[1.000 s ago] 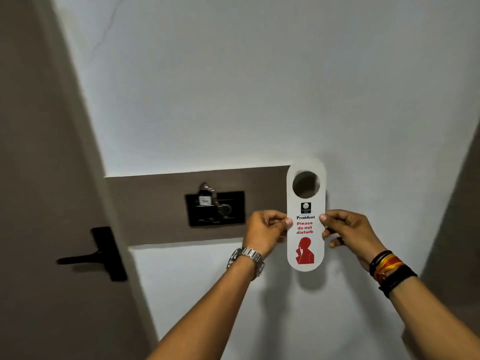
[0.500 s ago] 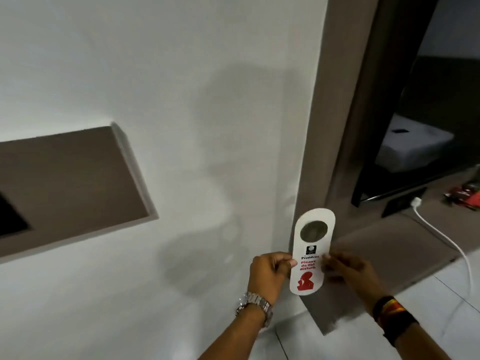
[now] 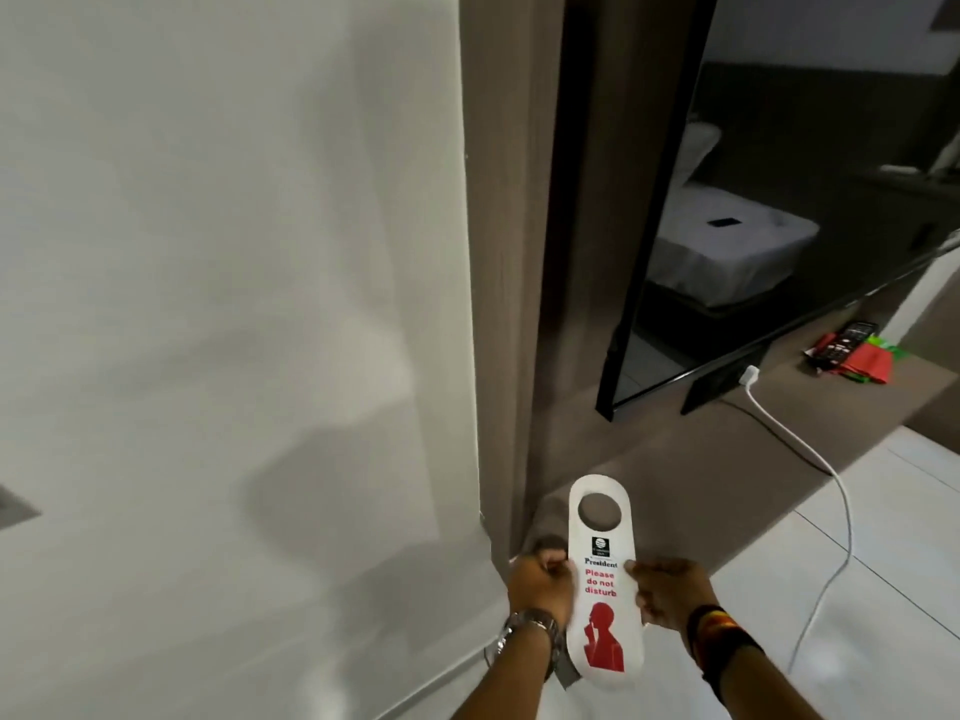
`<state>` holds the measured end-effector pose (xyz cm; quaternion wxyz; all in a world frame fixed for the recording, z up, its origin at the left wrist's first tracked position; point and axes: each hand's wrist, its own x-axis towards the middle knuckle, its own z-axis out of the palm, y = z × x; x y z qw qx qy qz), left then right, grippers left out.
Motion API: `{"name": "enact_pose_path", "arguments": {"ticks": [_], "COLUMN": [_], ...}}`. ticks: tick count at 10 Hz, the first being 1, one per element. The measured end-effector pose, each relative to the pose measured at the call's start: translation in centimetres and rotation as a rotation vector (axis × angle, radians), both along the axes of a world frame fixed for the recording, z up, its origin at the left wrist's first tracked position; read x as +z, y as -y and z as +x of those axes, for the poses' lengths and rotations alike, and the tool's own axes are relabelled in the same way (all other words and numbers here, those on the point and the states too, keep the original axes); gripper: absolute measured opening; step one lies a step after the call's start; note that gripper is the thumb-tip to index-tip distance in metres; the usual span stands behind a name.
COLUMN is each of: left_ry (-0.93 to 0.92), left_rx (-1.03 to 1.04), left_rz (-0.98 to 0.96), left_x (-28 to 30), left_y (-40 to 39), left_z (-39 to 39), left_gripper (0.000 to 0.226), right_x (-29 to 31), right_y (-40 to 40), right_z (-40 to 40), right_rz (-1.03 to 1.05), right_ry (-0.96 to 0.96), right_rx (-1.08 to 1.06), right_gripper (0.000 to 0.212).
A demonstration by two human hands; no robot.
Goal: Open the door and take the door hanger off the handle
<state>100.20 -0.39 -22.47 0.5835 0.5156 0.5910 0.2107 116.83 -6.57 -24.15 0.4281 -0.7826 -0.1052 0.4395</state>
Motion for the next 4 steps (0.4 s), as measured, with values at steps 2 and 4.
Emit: {"name": "enact_pose_path", "arguments": {"ticks": [2, 4], "left_ry": [0.053, -0.138], "left_rx": [0.044, -0.191], "left_rz": [-0.086, 0.277], "left_x": [-0.8, -2.5], "left_y": [-1.1, -1.0], "left_z": [0.8, -0.6], "left_gripper": [0.024, 0.022], "right_x": [-2.6, -2.4], "right_y": [-2.7, -1.7], "right_z": [1.3, -2.1], "right_rz": [-0.037, -0.026], "right_ry": [-0.022, 0.418], "right_rx": [-0.057, -0.001], "right_gripper": [0.014, 0.018]}}
